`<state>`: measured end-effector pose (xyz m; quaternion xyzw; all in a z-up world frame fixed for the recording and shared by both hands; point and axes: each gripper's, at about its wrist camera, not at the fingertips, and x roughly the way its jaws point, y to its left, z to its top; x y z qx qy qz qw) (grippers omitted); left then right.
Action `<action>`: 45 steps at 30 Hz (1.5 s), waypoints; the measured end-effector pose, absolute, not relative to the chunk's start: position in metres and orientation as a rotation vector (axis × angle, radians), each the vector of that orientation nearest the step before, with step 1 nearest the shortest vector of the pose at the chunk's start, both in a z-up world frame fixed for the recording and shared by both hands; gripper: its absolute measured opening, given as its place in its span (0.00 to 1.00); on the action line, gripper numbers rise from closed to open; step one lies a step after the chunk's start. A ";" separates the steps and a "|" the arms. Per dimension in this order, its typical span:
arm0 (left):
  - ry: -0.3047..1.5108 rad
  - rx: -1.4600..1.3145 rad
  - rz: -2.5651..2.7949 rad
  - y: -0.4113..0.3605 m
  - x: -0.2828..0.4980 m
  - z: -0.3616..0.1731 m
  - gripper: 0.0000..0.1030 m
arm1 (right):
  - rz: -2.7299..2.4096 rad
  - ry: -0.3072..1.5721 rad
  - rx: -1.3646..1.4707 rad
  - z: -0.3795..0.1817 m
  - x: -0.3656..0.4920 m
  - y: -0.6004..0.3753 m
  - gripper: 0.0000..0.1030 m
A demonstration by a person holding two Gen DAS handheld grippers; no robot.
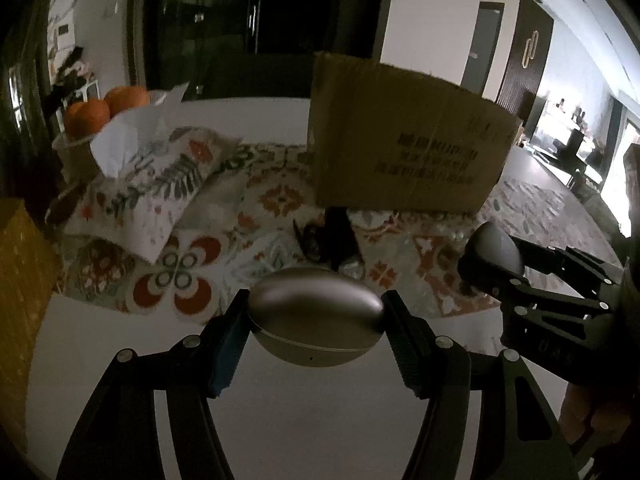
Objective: Organize rigid objects
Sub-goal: 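Lift the silver object with the left gripper while the right lifts the grey case, then lower the silver object into the box with the left gripper while the right releases the grey case inside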
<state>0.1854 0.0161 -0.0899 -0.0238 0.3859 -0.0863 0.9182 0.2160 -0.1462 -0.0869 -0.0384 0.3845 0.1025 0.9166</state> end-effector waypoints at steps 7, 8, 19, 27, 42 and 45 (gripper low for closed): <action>0.744 -0.041 -0.194 0.007 0.192 -0.067 0.62 | 0.196 0.743 -0.059 -0.066 0.215 -0.155 0.55; 0.738 -0.041 -0.198 0.006 0.193 -0.065 0.62 | 0.195 0.735 -0.056 -0.063 0.215 -0.156 0.55; 0.670 -0.034 -0.231 -0.009 0.210 -0.032 0.62 | 0.166 0.649 -0.025 -0.028 0.222 -0.172 0.55; 0.638 -0.026 -0.252 -0.019 0.221 -0.014 0.62 | 0.146 0.607 0.001 -0.009 0.229 -0.183 0.55; 0.566 0.017 -0.281 -0.039 0.246 0.025 0.62 | 0.122 0.525 0.021 0.027 0.244 -0.200 0.55; 0.555 0.026 -0.285 -0.042 0.251 0.030 0.62 | 0.120 0.512 0.025 0.034 0.249 -0.202 0.55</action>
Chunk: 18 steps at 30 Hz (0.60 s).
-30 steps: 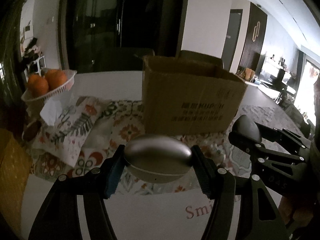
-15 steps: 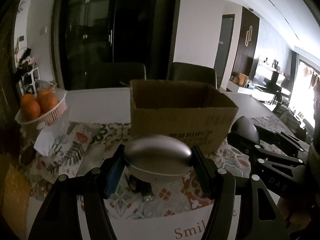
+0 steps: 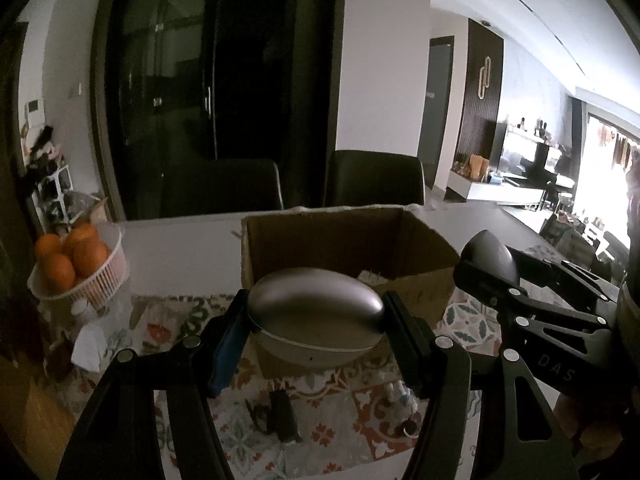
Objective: Organize rigid objects
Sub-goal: 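Lower the silver object into the box with the left gripper while the right releases the grey case inside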
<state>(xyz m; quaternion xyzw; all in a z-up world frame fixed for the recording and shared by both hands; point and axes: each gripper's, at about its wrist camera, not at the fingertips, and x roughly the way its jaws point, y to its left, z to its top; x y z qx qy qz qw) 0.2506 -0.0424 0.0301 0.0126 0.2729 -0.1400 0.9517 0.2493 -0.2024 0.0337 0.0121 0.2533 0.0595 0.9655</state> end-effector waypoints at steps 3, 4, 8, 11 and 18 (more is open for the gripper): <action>0.544 0.034 -0.285 -0.046 0.256 0.036 0.62 | 0.118 0.499 0.027 0.040 0.255 -0.204 0.55; 0.541 0.036 -0.286 -0.047 0.258 0.038 0.62 | 0.118 0.496 0.026 0.041 0.257 -0.204 0.55; 0.536 0.038 -0.285 -0.050 0.265 0.043 0.62 | 0.118 0.489 0.023 0.046 0.263 -0.205 0.55; 0.534 0.033 -0.284 -0.051 0.272 0.046 0.62 | 0.116 0.483 0.024 0.049 0.268 -0.206 0.55; 0.544 0.034 -0.279 -0.054 0.291 0.052 0.62 | 0.119 0.486 0.024 0.054 0.284 -0.209 0.55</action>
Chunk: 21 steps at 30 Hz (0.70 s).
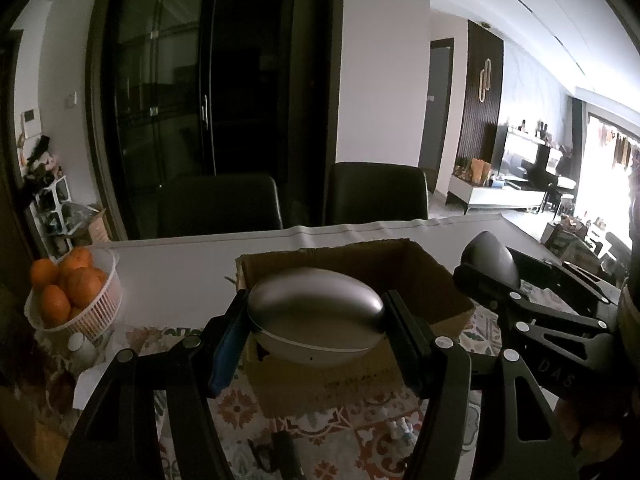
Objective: Organize rigid objects
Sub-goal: 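Lower the silver object into the box with the left gripper while the right releases the grey case inside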
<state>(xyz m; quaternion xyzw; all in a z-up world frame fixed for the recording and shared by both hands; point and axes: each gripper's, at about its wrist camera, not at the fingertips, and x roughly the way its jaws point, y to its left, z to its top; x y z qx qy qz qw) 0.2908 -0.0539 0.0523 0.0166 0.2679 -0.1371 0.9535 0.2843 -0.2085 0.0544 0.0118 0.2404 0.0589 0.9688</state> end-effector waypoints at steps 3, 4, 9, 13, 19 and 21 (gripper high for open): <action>0.558 0.039 -0.277 -0.057 0.301 0.052 0.62 | 0.118 0.496 0.020 0.055 0.294 -0.210 0.55; 0.564 0.043 -0.276 -0.059 0.307 0.052 0.62 | 0.114 0.500 0.019 0.055 0.297 -0.211 0.55; 0.589 0.047 -0.270 -0.064 0.321 0.048 0.62 | 0.108 0.523 0.014 0.052 0.311 -0.212 0.55; 0.610 0.047 -0.264 -0.066 0.333 0.042 0.62 | 0.110 0.553 0.016 0.046 0.325 -0.214 0.55; 0.655 0.048 -0.263 -0.068 0.348 0.030 0.62 | 0.110 0.597 0.017 0.033 0.342 -0.216 0.55; 0.666 0.048 -0.260 -0.067 0.351 0.026 0.62 | 0.111 0.611 0.017 0.030 0.346 -0.217 0.55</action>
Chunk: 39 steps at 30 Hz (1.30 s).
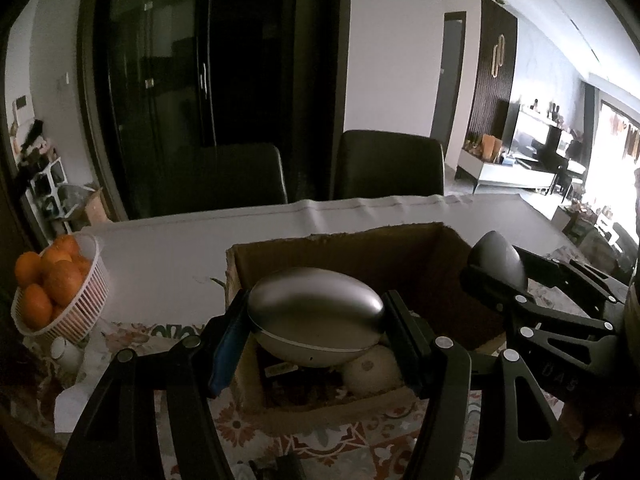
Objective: Organize rigid objects
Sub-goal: 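Lower the silver object into the box with the left gripper while the right releases the grey case inside, then withdraw both open grippers from the box back over the table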
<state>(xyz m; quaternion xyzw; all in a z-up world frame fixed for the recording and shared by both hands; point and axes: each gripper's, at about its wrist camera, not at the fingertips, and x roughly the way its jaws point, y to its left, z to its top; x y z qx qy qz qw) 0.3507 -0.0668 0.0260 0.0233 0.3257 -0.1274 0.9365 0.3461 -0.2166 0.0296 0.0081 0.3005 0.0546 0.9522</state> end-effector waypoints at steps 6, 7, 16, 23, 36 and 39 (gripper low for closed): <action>0.688 0.060 -0.253 -0.068 0.359 0.017 0.62 | 0.110 0.647 0.012 0.018 0.354 -0.218 0.55; 0.688 0.060 -0.252 -0.067 0.360 0.016 0.62 | 0.111 0.653 0.013 0.016 0.355 -0.218 0.55; 0.746 0.045 -0.250 -0.066 0.368 0.005 0.63 | 0.110 0.678 0.022 0.009 0.359 -0.219 0.57; 0.729 0.041 -0.240 -0.064 0.360 0.007 0.70 | 0.099 0.673 0.018 0.013 0.356 -0.218 0.58; 0.659 0.045 -0.191 -0.050 0.316 0.027 0.72 | 0.076 0.587 0.018 0.034 0.317 -0.209 0.65; 0.643 0.049 -0.182 -0.046 0.305 0.029 0.74 | 0.071 0.570 0.013 0.037 0.306 -0.205 0.68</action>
